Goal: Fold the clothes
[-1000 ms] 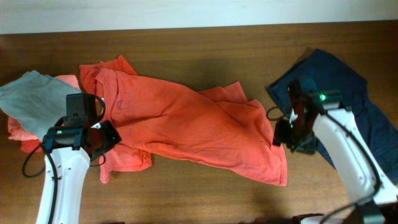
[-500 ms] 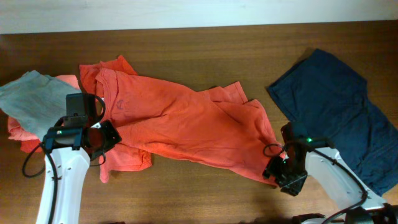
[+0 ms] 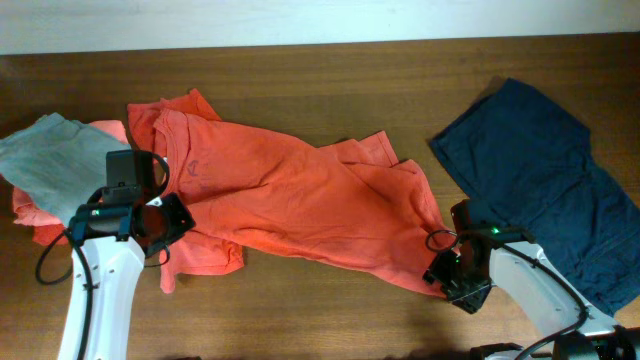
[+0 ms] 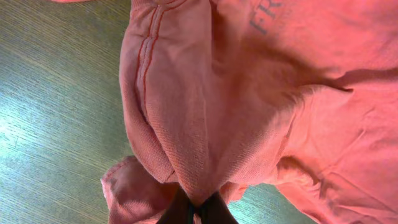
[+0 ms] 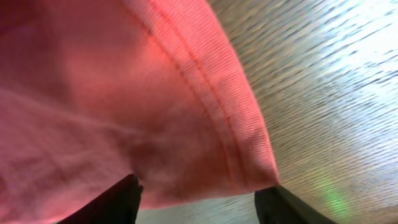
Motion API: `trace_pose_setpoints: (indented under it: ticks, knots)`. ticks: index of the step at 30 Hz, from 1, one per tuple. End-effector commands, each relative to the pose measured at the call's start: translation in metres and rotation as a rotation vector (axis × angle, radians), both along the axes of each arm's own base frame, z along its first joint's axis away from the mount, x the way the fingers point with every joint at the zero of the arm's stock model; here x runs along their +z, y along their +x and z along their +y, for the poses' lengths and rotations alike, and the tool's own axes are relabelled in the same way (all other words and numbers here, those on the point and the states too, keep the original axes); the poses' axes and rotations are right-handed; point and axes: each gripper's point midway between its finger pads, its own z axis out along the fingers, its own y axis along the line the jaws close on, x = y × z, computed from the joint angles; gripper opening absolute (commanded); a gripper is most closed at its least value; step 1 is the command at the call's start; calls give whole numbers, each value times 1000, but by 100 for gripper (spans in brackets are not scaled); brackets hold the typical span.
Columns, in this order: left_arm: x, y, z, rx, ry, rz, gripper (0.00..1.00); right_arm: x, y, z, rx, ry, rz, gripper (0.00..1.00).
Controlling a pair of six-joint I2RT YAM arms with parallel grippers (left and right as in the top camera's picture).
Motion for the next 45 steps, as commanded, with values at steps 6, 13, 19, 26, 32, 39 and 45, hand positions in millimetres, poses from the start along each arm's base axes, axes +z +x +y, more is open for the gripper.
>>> trace_pose_setpoints:
  ticks: [6, 13, 19, 26, 32, 39, 45]
  knots:
    - [0, -1, 3, -8, 18, 6, 0, -3, 1, -9, -24, -52, -12, 18]
    - [-1, -3, 3, -8, 17, 14, 0, -3, 6, -8, 5, -48, -39, 4]
    - [13, 0, 2, -78, 33, -21, 0, 37, 48, -18, 122, -111, -198, 4]
    - [95, 14, 3, -88, 72, -251, 0, 199, 109, -44, 217, -313, -535, 4]
    - [193, 16, -1, -136, 110, -488, 0, 328, 113, -51, 245, -393, -782, 4]
    - [306, -7, -4, -163, 179, -753, 0, 441, 77, -70, 188, -525, -1017, 4]
    - [368, -32, -4, -145, 226, -911, 0, 490, 49, -85, 145, -627, -1126, 4]
